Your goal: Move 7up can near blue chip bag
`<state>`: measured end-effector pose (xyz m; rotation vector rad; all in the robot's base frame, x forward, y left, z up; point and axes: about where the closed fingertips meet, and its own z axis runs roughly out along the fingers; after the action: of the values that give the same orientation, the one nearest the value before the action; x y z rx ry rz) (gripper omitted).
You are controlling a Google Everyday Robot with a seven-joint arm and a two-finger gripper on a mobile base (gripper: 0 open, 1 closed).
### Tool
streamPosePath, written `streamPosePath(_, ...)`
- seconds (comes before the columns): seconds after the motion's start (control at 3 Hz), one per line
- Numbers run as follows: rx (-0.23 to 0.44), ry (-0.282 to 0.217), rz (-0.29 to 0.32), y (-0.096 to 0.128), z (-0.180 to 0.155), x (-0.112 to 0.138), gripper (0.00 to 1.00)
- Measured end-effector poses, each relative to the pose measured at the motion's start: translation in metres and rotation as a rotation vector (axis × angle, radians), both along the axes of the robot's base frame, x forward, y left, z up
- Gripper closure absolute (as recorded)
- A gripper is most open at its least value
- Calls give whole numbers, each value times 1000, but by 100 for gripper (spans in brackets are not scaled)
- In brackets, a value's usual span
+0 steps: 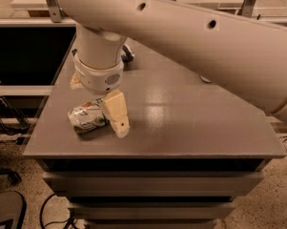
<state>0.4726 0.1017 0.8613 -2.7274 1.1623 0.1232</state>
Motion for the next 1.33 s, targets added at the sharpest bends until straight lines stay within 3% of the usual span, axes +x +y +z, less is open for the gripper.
streamPosePath(0.33, 23, 11, 5, 5, -12, 1, 11)
streamPosePath(0.67, 44, 9, 5, 9, -18, 9, 29)
streamPosePath(1.33, 73, -18, 4, 12, -12, 29, 76)
